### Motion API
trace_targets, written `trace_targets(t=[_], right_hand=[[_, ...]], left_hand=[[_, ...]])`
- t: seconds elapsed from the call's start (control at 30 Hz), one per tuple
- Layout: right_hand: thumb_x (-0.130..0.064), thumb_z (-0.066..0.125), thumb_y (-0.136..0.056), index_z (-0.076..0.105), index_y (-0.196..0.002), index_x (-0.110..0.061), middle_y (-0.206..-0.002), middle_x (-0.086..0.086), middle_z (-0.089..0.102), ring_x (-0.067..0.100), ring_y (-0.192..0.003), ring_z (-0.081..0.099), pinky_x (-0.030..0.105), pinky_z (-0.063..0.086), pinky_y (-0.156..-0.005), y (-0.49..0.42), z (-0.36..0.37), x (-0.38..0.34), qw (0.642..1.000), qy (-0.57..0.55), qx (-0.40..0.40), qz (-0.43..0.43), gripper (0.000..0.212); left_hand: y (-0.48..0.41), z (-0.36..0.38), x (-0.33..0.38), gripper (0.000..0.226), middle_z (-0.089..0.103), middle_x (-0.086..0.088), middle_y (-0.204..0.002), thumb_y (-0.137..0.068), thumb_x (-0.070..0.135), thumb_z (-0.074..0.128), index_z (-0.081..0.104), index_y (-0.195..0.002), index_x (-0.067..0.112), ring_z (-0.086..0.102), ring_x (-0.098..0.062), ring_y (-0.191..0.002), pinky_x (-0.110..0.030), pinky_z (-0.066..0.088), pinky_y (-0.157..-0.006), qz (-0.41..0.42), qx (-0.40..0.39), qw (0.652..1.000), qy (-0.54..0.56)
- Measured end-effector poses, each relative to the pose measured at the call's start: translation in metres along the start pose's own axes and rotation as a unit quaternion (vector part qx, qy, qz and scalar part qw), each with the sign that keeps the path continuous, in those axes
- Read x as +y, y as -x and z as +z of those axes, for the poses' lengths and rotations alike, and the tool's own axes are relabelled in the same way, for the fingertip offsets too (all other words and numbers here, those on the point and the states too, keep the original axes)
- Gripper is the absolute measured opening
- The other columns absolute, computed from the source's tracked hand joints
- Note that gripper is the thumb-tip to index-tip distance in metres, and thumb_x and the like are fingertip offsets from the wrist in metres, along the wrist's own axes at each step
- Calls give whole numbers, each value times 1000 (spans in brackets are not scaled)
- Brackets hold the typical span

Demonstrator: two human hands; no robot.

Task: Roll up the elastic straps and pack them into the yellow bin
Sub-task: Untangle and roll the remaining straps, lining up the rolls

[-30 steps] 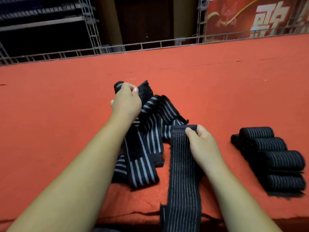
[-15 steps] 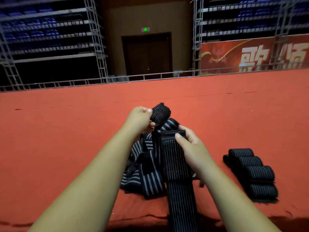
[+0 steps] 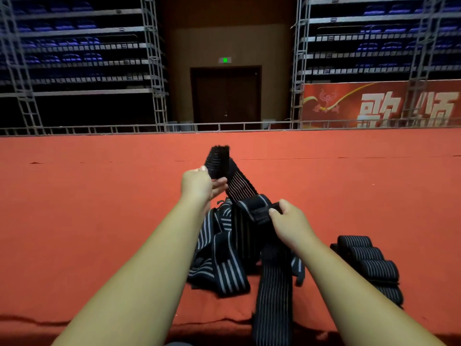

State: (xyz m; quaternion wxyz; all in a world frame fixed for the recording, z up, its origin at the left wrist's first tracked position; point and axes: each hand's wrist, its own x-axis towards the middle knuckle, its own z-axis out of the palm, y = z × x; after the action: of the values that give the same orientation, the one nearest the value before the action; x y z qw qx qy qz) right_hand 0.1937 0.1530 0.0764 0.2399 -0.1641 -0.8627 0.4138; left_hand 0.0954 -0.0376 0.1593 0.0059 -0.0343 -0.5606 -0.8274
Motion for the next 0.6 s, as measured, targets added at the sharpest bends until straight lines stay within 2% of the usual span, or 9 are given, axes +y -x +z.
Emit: trace_targets(t=[0.1,0.17,0.23,0.27,0.3,0.37,0.43,0.5,0.6], right_hand=[[-17,56,-103,53,-84,-8,-90,8,63,31,-89,58,43,38,-68,-5,-3,13,997,47,-38,55,21],[-18,60,-101,64,-93,-4,-109,8,70,26,-98,62,42,49,-82,-10,-4,14,997,13,-53,47,17],[-18,64,-103,72,-126,-6,-140,-5,61,17,-126,58,37,44,-112,-12,-8,1,996,-68,-46,23,27],[-19,66,-103,68,-141,-10,-151,-6,57,15,-137,54,36,39,-120,-10,-11,-9,992,-118,-46,8,39],[-21,70,-101,66,-146,-17,-154,-5,59,16,-140,56,37,40,-122,-9,-13,-19,983,-177,-50,-2,45],[-28,75,-93,73,-137,-26,-139,3,72,22,-128,66,41,50,-109,-5,-18,-38,950,-302,-81,-12,44],[-22,71,-94,75,-130,-13,-120,13,77,29,-109,71,43,54,-91,3,-23,-57,909,-398,-119,-20,37],[-13,62,-101,69,-129,3,-110,21,75,32,-99,73,42,59,-85,14,-30,-78,881,-449,-142,-42,33],[-11,53,-108,68,-125,0,-104,22,75,30,-87,75,40,65,-71,32,-35,-106,861,-481,-152,-59,26]], left_hand=[[-5,-10,21,22,70,-16,-108,-118,16,40,51,-131,3,78,-23,-64,-43,68,-68,15,0,1000,15],[-6,-14,30,26,72,-17,-111,-118,16,42,53,-134,-1,81,-27,-72,-43,67,-67,10,-19,1000,10],[-3,-15,37,29,76,-17,-112,-117,16,43,57,-135,-2,82,-30,-78,-43,68,-69,3,-45,999,-3],[-2,-15,39,29,77,-16,-112,-117,17,44,58,-135,-1,82,-31,-80,-44,68,-70,4,-55,998,-14],[-1,-15,42,29,78,-15,-112,-116,17,45,60,-135,0,82,-30,-80,-44,68,-71,7,-62,998,-24],[4,-15,47,29,81,-12,-109,-115,18,47,63,-132,1,82,-30,-79,-43,68,-71,12,-70,997,-43],[11,-13,52,28,82,-12,-106,-115,18,48,65,-130,1,83,-34,-82,-43,69,-72,18,-80,994,-66],[23,-11,55,28,82,-12,-104,-114,16,48,65,-128,0,83,-36,-83,-45,69,-74,23,-102,991,-82],[48,-11,51,28,82,-9,-102,-111,14,51,68,-126,-2,79,-29,-76,-38,67,-69,39,-143,984,-95]])
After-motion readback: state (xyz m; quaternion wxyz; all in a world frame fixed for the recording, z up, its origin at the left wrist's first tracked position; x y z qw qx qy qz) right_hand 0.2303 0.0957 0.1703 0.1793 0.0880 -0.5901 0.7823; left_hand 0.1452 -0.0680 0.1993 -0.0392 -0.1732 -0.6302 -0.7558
